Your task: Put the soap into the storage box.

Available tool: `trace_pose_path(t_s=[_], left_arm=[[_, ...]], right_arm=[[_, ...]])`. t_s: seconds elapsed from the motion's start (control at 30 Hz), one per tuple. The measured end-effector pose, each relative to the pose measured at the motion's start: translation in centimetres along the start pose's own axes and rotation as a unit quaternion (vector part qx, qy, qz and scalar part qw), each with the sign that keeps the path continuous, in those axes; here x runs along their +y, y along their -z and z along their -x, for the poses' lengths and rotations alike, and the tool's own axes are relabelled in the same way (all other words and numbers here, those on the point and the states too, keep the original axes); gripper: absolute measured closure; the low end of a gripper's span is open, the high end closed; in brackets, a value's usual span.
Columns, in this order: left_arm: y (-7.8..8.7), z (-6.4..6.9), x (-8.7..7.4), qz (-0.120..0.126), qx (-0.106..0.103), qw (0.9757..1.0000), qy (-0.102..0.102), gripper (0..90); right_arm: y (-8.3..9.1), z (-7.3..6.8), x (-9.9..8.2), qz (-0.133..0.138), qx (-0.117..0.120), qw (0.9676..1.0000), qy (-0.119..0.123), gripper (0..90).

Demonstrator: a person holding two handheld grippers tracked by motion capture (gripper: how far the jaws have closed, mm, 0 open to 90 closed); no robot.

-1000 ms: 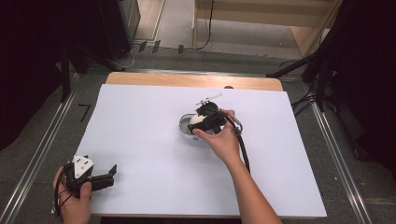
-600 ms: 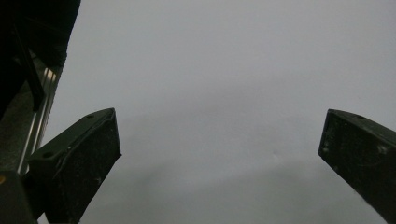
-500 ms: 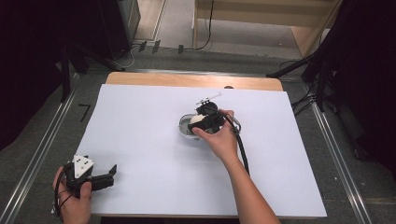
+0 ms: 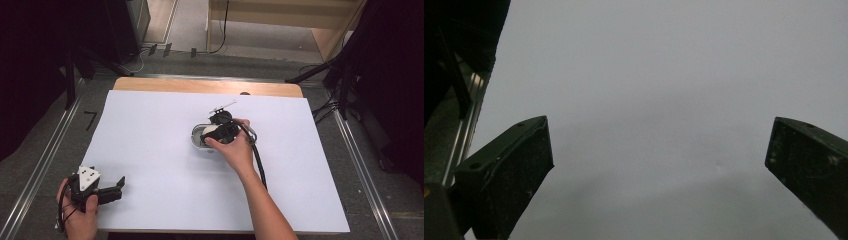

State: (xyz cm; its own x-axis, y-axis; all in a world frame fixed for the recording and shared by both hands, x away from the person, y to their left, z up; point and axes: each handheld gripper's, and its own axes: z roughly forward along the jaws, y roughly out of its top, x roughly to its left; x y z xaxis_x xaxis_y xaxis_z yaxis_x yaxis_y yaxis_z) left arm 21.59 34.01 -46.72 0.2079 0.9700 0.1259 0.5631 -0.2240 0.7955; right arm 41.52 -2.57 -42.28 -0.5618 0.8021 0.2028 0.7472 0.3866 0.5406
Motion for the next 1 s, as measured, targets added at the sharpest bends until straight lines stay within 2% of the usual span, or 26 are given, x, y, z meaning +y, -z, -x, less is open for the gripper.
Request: trace_pose_path(t_s=[0.13, 0.23, 0.47, 0.7, 1.0], left_arm=[[0.0, -0.1, 0.0, -0.001, -0.002, 1.0, 0.001, 0.0], [0.0, 0.0, 0.0, -0.001, -0.001, 1.0, 0.0, 0.0], [0.0, 0.0, 0.0, -0.001, -0.001, 1.0, 0.002, 0.0], [0.0, 0.0, 0.0, -0.001, -0.001, 1.0, 0.002, 0.0], [0.0, -0.1, 0.0, -0.001, -0.001, 1.0, 0.002, 0.0]], right_arm=[[0.4, 0.0, 0.0, 0.011, 0.005, 0.9999, -0.006, 19.5], [0.8, 0.0, 0.0, 0.017, 0.001, 0.9998, -0.007, 18.7], [1.5, 0.3, -0.3, 0.027, 0.001, 0.9995, -0.015, 19.1], [2.3, 0.6, -0.6, 0.039, 0.012, 0.9988, -0.026, 20.8], [3.3, 0.7, -1.1, 0.052, 0.012, 0.9982, -0.028, 21.2]])
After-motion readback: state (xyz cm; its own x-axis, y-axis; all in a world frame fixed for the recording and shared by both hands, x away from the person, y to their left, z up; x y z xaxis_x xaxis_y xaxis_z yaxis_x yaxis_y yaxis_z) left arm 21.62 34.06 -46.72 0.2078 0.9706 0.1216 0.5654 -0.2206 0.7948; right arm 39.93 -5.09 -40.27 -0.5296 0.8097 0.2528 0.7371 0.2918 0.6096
